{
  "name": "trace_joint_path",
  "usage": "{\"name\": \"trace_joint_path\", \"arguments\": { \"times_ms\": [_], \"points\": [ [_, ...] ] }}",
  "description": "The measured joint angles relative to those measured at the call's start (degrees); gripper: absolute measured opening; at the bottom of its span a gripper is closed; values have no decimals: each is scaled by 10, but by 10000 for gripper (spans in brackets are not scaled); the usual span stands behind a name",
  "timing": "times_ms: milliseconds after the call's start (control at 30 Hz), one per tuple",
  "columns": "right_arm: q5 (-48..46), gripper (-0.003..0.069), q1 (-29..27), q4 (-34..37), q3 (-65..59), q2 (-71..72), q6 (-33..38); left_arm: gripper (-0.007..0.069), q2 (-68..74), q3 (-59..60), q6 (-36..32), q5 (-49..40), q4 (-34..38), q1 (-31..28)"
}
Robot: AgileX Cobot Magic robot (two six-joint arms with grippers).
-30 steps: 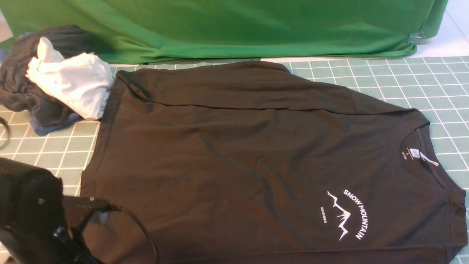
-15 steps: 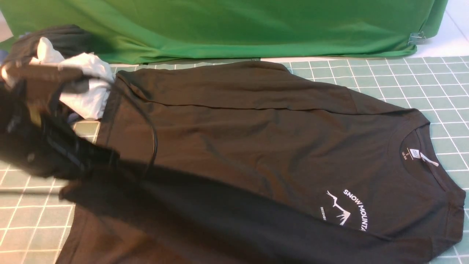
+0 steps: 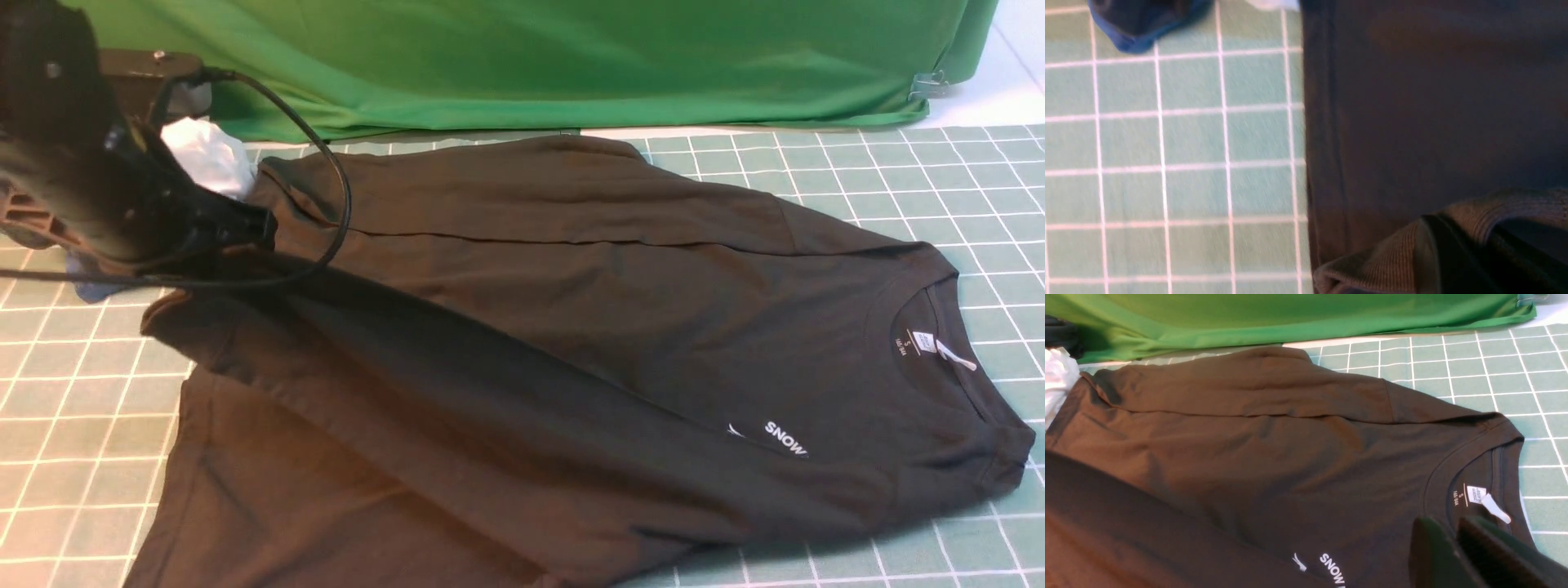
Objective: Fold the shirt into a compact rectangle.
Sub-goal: 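Fold the left side of the black T-shirt inward over its body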
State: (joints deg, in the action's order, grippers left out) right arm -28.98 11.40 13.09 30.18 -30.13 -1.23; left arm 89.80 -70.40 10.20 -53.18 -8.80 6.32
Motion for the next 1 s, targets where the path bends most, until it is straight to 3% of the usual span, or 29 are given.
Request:
{"name": "trace_joint_path", "arguments": {
  "times_ms": [367, 667, 800, 1000],
  "points": [
    [-8, 92, 0, 2, 0, 0, 0, 4, 93, -42, -1, 17, -20, -5],
    [-13, 101, 0, 2, 0, 0, 0, 43, 103, -42, -45, 46, -6, -5],
    [-13, 103, 0, 2, 0, 0, 0, 142, 110, -43, -47, 51, -12, -5],
    [-13, 111, 0, 2, 0, 0, 0, 353, 115, -49, -32, 93, -30, -5]
  ]
}}
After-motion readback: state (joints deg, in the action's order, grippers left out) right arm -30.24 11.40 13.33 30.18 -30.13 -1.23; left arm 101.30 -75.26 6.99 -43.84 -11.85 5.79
